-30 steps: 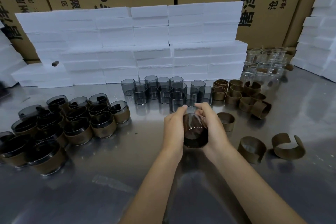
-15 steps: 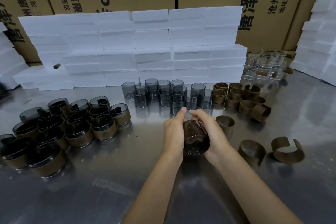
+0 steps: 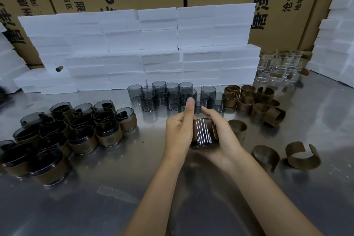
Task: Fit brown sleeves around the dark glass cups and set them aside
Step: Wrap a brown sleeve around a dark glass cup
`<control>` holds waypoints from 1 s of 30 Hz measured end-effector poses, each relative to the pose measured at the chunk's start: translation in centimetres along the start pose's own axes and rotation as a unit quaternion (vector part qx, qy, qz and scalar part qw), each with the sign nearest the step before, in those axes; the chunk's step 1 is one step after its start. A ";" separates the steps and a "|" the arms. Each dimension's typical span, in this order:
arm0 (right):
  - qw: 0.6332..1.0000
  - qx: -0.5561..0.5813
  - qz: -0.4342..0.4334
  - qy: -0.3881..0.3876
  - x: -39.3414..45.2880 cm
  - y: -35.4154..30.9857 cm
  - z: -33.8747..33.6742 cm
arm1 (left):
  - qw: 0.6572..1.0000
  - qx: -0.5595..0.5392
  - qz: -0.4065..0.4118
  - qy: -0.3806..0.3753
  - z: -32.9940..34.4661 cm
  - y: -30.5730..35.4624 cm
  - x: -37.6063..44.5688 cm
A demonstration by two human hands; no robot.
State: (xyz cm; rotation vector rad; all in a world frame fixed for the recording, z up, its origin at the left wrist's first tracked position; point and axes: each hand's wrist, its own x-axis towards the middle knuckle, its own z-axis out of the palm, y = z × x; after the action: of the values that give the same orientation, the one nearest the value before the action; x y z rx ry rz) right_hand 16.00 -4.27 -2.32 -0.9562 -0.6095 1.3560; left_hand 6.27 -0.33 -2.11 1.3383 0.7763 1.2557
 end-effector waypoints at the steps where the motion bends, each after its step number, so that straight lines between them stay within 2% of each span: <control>1: 1.000 0.001 0.013 -0.014 0.1 0.0 -0.1 | 1.000 0.009 0.009 -0.008 -0.1 0.0 0.0; 5: 0.998 -0.045 0.003 -0.041 0.5 -0.1 -0.9 | 0.997 0.058 0.044 -0.016 -0.6 -0.3 0.6; 11: 0.999 -0.045 0.014 0.013 1.0 0.0 -1.4 | 0.999 0.054 -0.004 0.008 -1.1 -0.3 1.0; 19: 0.996 -0.038 -0.035 0.076 1.1 -1.0 -2.6 | 0.994 0.076 0.007 -0.078 0.1 -0.5 0.3; 23: 0.993 -0.026 -0.044 0.102 0.8 -1.0 -2.5 | 0.992 0.094 0.007 -0.088 0.4 -0.5 -0.1; 30: 0.988 0.020 -0.061 0.141 0.9 -1.3 -1.0 | 0.967 0.234 0.040 -0.096 0.1 -2.0 -0.1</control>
State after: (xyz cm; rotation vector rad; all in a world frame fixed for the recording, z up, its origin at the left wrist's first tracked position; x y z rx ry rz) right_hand 17.65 -3.53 -1.86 -1.0381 -0.4158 1.0948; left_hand 6.77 -0.03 -4.00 1.8588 0.9218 1.0152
